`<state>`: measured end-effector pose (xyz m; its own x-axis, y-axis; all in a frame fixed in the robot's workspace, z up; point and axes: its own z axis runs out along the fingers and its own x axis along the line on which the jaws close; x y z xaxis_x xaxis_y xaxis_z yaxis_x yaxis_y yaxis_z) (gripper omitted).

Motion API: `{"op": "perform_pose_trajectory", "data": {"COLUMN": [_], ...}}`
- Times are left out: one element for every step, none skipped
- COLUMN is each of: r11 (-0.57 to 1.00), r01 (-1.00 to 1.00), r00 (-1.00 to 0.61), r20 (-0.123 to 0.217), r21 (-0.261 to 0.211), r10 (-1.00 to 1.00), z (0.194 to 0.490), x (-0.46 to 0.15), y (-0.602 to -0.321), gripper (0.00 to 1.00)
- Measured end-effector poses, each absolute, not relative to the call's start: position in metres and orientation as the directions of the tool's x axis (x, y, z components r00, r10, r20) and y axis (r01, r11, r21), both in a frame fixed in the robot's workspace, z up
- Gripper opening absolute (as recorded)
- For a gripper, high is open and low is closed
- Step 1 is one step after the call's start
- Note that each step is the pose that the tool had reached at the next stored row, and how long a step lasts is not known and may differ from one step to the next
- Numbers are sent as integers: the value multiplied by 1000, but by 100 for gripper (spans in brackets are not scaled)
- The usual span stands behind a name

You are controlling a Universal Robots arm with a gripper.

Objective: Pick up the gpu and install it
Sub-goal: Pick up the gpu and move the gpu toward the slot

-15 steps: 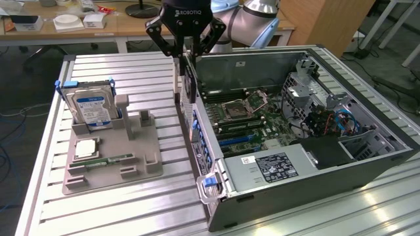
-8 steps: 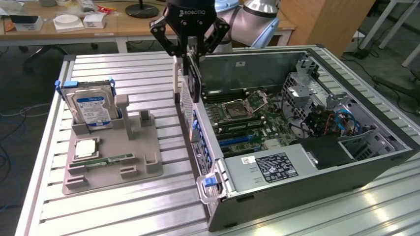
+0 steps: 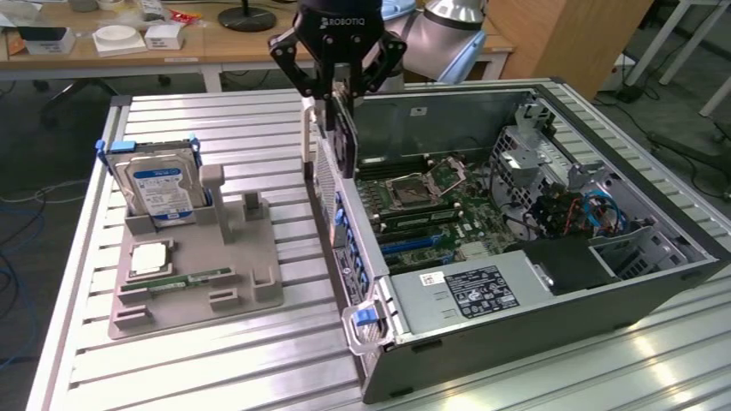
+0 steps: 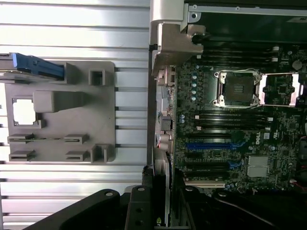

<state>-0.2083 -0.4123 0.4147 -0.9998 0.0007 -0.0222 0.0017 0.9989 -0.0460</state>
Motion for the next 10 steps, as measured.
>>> {"op": "perform_pose_trajectory", "data": {"r11": [999,999,999,999,999,999,999,999,999,999], "r01": [2,2,2,2,2,2,2,2,2,2], "r00": [-1000,-1000,-1000,-1000,-1000,-1000,-1000,-1000,-1000,-1000], "r20": [-22,-22,-22,-22,-22,-22,-22,-22,-22,-22], "r21": [-46,-46,-46,-46,-46,-46,-46,-46,-46,-46], "r10": [1,1,1,1,1,1,1,1,1,1], "z": [415,415,415,415,415,415,415,415,415,415], "x": [-207,-206,-206,-205,-204,-203,-202,-201,-200,-199], "y": [-412,-412,-412,-412,-412,-412,-412,-412,-412,-412], "gripper": [26,26,26,26,26,26,26,26,26,26]}}
